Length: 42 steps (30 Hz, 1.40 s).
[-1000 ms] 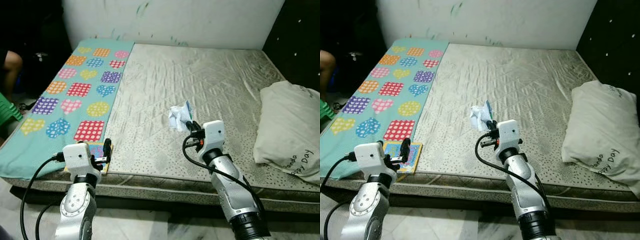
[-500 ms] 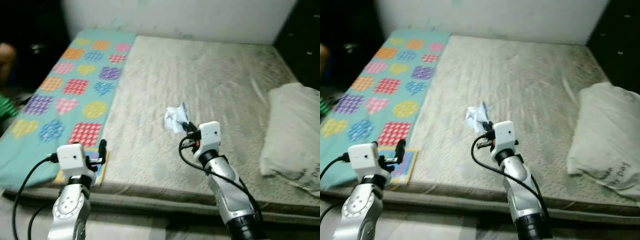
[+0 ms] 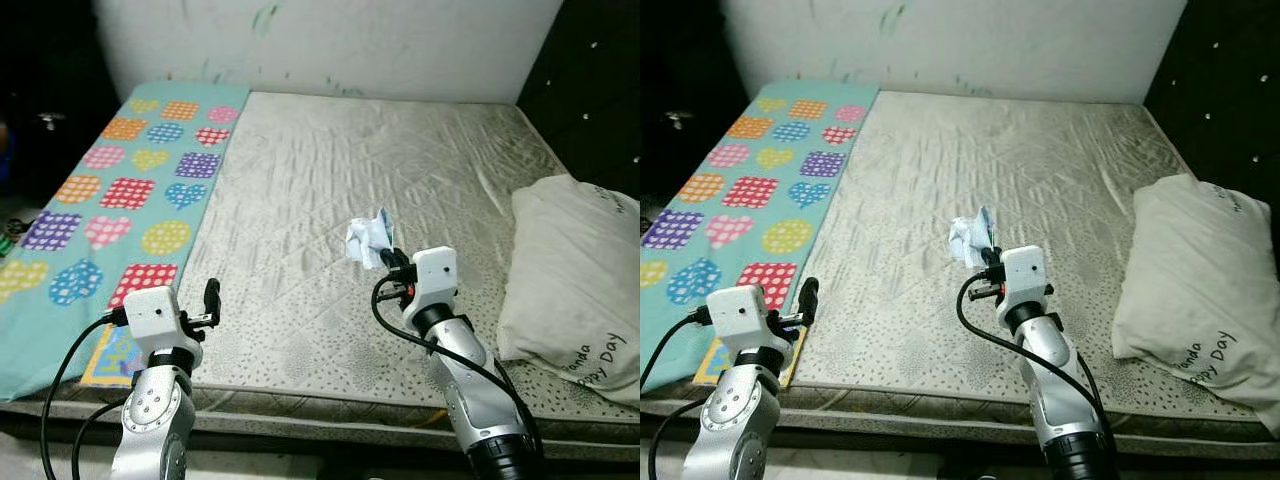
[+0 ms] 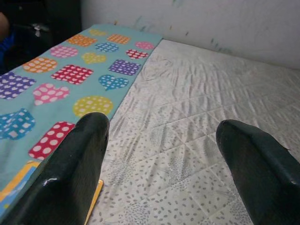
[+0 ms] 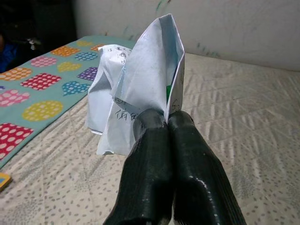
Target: Clean up the room
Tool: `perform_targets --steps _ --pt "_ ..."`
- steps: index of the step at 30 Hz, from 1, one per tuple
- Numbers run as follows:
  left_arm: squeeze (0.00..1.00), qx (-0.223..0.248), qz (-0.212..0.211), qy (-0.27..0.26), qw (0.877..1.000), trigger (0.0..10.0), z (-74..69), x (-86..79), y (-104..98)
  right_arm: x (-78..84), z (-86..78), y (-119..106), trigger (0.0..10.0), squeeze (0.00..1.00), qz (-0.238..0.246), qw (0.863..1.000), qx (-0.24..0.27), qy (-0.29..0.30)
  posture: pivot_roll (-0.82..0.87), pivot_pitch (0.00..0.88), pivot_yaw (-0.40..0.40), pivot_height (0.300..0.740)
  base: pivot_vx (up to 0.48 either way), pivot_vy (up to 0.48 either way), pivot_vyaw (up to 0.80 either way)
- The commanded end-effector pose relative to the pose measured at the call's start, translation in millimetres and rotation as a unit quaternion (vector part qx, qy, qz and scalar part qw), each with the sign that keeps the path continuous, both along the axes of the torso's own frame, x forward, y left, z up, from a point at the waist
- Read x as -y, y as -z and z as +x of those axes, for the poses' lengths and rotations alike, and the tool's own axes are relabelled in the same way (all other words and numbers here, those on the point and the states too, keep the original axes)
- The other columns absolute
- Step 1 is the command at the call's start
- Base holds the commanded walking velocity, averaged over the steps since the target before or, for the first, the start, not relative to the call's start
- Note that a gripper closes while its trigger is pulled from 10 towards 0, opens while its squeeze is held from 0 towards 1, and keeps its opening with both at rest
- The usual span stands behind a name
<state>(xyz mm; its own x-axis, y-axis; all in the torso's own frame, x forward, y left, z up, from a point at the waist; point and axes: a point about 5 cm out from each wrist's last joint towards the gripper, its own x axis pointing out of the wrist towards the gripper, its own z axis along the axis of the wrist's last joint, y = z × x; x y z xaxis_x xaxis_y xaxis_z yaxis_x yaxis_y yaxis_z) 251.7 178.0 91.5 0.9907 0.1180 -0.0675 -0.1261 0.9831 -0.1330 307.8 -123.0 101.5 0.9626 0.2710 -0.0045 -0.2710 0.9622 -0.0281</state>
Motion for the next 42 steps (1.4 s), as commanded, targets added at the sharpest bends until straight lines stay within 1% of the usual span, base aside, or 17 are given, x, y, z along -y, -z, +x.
perform_targets --steps 1,6,14,22,24,25,37,42 --pt "0.0 -0.005 -0.002 0.001 1.0 10.0 0.3 2.0 0.4 5.1 1.0 -5.3 10.0 0.0 -0.002 1.0 0.006 0.006 -0.08 0.084 -0.017 0.74 0.0 0.24 0.0" --pt "0.0 -0.007 0.001 0.006 1.0 10.0 -1.1 2.8 1.4 7.4 1.4 -4.5 10.0 0.0 -0.003 1.0 0.004 0.01 -0.08 0.087 -0.013 0.74 0.0 0.371 -0.41" --pt "0.0 -0.003 0.002 0.002 1.0 10.0 1.1 1.4 0.4 3.2 -1.2 -3.6 10.0 0.0 -0.007 1.0 0.003 0.0 -0.08 0.08 -0.024 0.74 0.0 0.48 0.0" --pt "0.0 -0.007 -0.002 0.003 1.0 10.0 -0.3 3.8 2.4 7.6 1.3 -4.3 10.0 0.0 -0.018 1.0 0.003 0.002 -0.09 0.087 -0.026 0.74 0.0 0.473 0.0" --pt "0.0 0.0 0.003 0.005 1.0 10.0 0.1 3.5 0.9 7.5 0.9 -4.0 10.0 0.0 -0.02 1.0 0.003 0.0 -0.09 0.087 -0.027 0.74 0.0 0.0 0.0" --pt "0.0 0.021 -0.006 0.02 1.0 10.0 -0.2 4.3 -3.8 6.8 0.3 -3.5 10.0 0.0 -0.023 1.0 0.002 -0.003 -0.09 0.087 -0.027 0.74 0.0 0.0 0.0" --pt "0.0 0.021 -0.009 0.03 0.999 10.0 -0.8 6.5 -3.5 7.4 1.0 -4.6 10.0 0.0 -0.031 0.999 0.005 -0.008 -0.09 0.083 -0.033 0.74 0.0 0.0 0.0" --pt "0.0 0.025 -0.01 0.035 0.999 10.0 -1.3 7.1 -4.0 5.3 1.8 -5.6 10.0 0.0 -0.031 0.999 0.006 -0.011 -0.09 0.08 -0.035 0.74 0.268 0.0 0.0"
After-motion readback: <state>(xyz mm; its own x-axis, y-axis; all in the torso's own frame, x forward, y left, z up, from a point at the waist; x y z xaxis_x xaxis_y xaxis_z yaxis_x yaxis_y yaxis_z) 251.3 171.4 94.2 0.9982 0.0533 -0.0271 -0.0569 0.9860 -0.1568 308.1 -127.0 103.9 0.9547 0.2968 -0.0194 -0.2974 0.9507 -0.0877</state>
